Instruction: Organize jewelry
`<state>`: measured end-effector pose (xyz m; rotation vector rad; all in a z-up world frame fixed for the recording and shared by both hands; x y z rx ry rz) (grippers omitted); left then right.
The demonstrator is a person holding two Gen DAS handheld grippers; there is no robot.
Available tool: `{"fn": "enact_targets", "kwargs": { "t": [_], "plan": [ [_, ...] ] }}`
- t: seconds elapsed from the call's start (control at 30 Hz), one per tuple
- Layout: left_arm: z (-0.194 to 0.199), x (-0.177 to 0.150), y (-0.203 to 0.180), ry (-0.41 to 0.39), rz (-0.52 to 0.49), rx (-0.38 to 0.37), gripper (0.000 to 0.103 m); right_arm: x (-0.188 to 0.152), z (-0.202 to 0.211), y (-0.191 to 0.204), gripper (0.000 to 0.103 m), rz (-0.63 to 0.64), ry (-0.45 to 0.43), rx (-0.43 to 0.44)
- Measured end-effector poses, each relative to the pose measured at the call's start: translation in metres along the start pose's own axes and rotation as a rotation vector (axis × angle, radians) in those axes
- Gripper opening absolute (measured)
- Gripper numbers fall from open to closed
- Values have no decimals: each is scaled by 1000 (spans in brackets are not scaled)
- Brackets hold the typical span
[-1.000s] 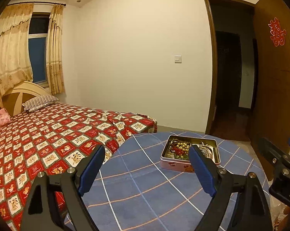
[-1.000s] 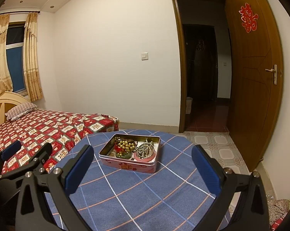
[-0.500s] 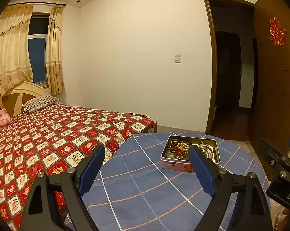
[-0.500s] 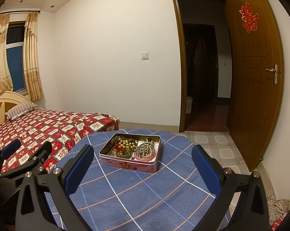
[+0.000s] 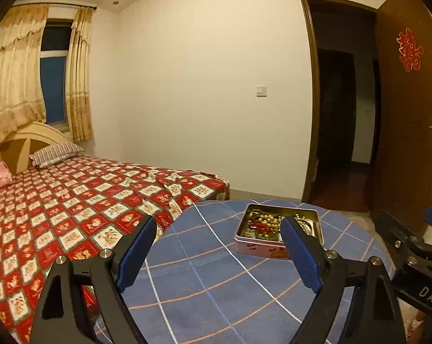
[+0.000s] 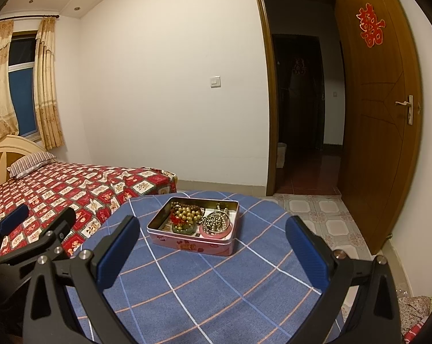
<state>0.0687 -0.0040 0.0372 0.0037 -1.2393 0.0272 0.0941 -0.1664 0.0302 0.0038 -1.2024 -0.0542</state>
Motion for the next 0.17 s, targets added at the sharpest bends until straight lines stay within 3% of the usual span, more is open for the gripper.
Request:
{"fn": "enact_targets", "kwargs": {
  "t": [0.17],
  "plan": [
    [-6,-3,-1,7,-19,20,88,-3,-6,-2,103,-4,17,-4]
  ]
}}
Point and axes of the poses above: each gripper's, at about its wrist camera, not at the fingertips, and z roughly against the way its jaws point, y to its left, x to its top, the point moved 6 cm from there along -z, roughly the way its jaws point, and after that the axes turned 5 degrees about -x, right-handed, at the moved point
